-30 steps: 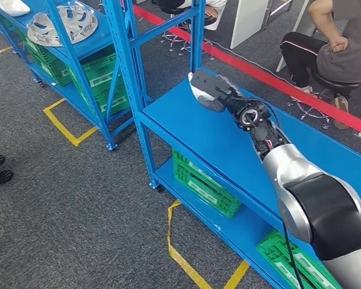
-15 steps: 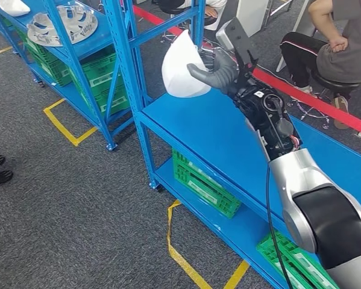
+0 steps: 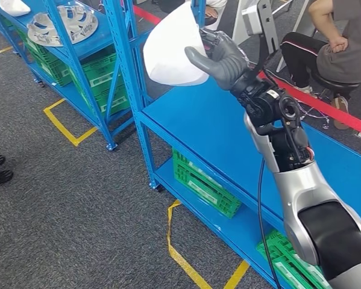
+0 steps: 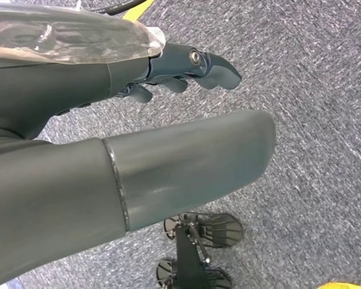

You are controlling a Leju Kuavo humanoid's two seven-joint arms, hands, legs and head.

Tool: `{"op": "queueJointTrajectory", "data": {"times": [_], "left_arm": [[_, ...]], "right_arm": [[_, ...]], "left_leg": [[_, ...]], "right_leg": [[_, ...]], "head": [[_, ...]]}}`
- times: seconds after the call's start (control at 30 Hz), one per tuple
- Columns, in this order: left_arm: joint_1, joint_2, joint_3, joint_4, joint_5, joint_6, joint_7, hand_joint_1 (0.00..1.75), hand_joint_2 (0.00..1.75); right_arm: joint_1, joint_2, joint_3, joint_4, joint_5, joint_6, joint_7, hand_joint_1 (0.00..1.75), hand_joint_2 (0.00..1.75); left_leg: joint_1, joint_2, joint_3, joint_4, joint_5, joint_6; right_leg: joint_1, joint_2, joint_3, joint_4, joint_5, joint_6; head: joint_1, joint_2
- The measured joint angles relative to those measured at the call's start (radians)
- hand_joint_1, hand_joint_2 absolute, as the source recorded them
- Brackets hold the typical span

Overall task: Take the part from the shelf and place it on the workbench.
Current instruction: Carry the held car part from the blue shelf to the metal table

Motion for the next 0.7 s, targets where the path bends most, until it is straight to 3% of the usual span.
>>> {"op": "queueJointTrajectory", "data": {"times": [0.37,0.5,0.7], "left_arm": [[0.000,0.000,0.000,0.000,0.002,-0.019,-0.005,0.00,0.00],[-0.001,0.000,0.000,0.000,0.001,-0.031,-0.007,0.00,1.75],[-0.007,0.000,0.000,0.000,-0.008,-0.040,-0.007,0.00,1.75]], "right_arm": [[0.047,-0.004,0.011,-0.197,-0.073,-0.042,0.051,1.75,1.75],[0.066,-0.011,0.017,-0.236,-0.087,-0.053,0.055,1.75,1.75],[0.084,-0.022,0.020,-0.283,-0.087,-0.068,0.055,1.75,1.75]], "left_leg": [[0.000,0.000,0.000,0.000,0.000,0.000],[0.000,0.000,0.000,0.000,0.000,0.000],[0.000,0.000,0.000,0.000,0.000,0.000]], "right_leg": [[0.000,0.000,0.000,0.000,0.000,0.000],[0.000,0.000,0.000,0.000,0.000,0.000],[0.000,0.000,0.000,0.000,0.000,0.000]], "head": [[0.000,0.000],[0.000,0.000],[0.000,0.000]]}}
